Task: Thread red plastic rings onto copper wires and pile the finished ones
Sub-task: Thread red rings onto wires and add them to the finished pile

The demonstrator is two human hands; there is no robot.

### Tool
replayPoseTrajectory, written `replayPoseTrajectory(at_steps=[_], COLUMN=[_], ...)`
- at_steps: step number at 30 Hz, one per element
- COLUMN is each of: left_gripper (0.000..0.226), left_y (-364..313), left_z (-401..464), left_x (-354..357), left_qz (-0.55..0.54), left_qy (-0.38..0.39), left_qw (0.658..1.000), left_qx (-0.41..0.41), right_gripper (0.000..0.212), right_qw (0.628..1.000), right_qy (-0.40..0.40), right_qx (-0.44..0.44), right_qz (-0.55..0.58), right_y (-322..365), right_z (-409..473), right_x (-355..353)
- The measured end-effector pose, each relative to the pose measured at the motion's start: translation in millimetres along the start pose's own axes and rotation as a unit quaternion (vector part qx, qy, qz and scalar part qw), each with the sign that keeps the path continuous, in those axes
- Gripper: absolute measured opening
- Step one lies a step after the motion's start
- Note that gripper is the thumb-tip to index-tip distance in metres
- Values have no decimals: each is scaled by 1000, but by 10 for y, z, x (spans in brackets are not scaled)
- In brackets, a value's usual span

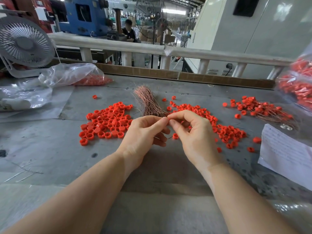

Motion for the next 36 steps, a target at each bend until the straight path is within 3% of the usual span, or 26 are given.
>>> replayPoseTrajectory(at_steps=[10,15,18,27,32,36], left_gripper=[17,18,20,20,19,18], left_y=[-28,-20,-12,3,5,8], left_z=[18,19,21,34,44,49], left_x=[-77,-93,-97,-113,-109,-111], left_qz=[-36,-47,-47,-21,-18,-14], left_qy=[-83,-73,-68,-72,-78,-84], left_qw=[996,996,997,997,997,996], left_qx=[20,1,-4,-9,-8,-9], right_gripper=[5,6,6,15,30,33], right_qw=[988,982,980,938,897,889], right_qy=[-3,-2,-44,-209,-213,-163], right_qx=[-36,-38,-24,78,159,237], right_qz=[-148,-187,-190,-264,-352,-356], right_y=[-35,-50,-98,-345,-501,-644], right_z=[36,57,83,118,89,72], right_x=[-106,-169,-262,-670,-856,-912])
Point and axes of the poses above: each hand's wrist, its own z-axis towards the middle knuckle, its own x-axis out of the palm, y = z × x, the point moved 2 cm from there along z, towards the middle knuckle, and after that the axes turned 14 degrees about -x, right-handed, at the moved point
